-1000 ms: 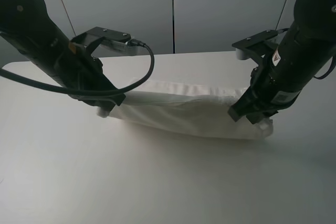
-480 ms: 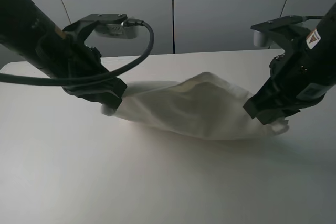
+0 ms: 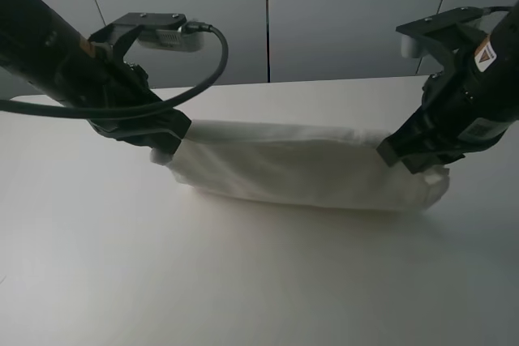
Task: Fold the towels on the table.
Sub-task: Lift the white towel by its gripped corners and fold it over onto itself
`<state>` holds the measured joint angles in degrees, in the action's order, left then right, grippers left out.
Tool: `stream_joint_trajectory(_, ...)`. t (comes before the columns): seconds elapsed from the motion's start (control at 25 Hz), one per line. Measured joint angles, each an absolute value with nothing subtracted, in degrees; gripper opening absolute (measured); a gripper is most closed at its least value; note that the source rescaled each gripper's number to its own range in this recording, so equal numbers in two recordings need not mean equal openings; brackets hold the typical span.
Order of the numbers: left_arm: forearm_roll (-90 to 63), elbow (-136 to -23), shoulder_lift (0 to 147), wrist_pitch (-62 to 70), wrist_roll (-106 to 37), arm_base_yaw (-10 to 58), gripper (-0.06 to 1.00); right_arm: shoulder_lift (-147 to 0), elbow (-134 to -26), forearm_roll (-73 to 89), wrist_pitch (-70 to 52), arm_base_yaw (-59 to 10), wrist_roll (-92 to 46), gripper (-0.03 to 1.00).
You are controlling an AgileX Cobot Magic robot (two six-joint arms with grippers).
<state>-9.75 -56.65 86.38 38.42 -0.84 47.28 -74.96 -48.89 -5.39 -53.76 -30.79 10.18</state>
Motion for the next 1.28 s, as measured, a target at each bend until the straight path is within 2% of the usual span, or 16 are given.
stream_joint_trajectory(0.84, -4.44, -56.39, 91.50, 31.44, 1.10, 44.93, 0.00, -78.97, -44.74, -14.35, -37.59, -30.88, 21.91, 0.00)
stream_joint_trajectory(1.2, -3.09, -56.25, 92.84, 30.76, 1.10, 41.81, 0.07, -86.02, -44.74, -15.80, -30.28, -31.01, 24.43, 0.00)
stream_joint_trajectory(1.28, -2.59, -56.25, 93.72, 30.63, 1.20, 41.81, 0.12, -86.30, -44.74, -17.64, -29.42, -31.01, 27.02, 0.07)
